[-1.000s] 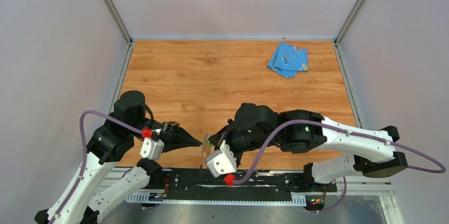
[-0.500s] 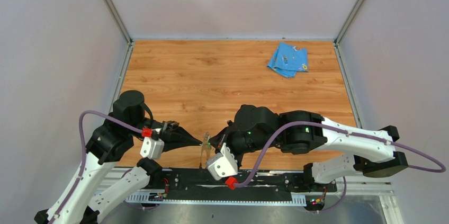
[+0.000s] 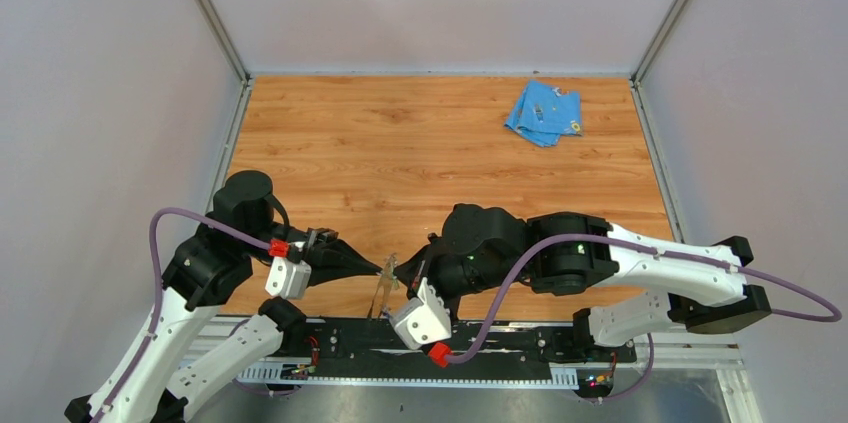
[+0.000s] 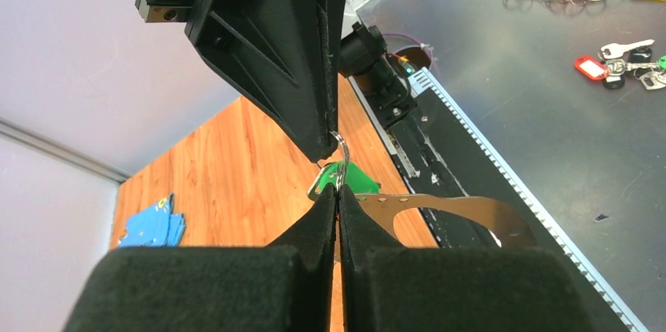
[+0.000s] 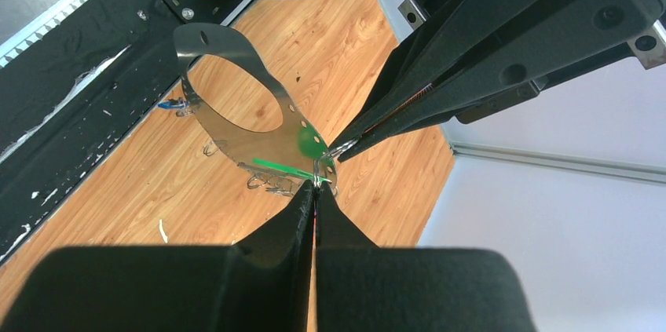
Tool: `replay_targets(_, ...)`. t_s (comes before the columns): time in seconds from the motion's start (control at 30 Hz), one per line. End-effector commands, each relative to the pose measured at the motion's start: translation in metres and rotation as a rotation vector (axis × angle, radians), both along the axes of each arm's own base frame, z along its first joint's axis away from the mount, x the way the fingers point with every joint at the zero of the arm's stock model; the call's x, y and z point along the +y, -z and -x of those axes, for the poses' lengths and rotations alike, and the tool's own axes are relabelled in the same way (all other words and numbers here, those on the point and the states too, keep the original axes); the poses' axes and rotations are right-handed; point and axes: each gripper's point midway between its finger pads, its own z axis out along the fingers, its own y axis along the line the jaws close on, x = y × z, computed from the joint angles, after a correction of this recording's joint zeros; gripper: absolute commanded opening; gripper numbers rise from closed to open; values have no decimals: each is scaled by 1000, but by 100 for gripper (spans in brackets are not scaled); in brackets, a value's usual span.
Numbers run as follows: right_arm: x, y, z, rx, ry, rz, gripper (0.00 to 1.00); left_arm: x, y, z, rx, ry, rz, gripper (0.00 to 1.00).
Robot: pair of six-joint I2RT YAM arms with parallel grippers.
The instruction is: Put the keys on the keyring
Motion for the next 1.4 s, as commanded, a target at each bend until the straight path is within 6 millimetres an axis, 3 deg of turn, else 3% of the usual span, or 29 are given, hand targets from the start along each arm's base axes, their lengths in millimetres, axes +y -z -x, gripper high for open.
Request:
replay_targets(0.0,1,-7,7,-17,-27,-15,0,0,-9,2,-21,7,16,0)
replay_targets(0.5,10,-11,-1,-46,10,-30,0,1,-8,4,-19,5,17,0)
replay_targets(0.77,-9,-6,-6,-59,40,-15,0,3,-10,8,-5,14,19,0)
replay_targets(1.37,-21,-3,0,-64,-6,-13,0,-5,-24,22,285,217,-37,0)
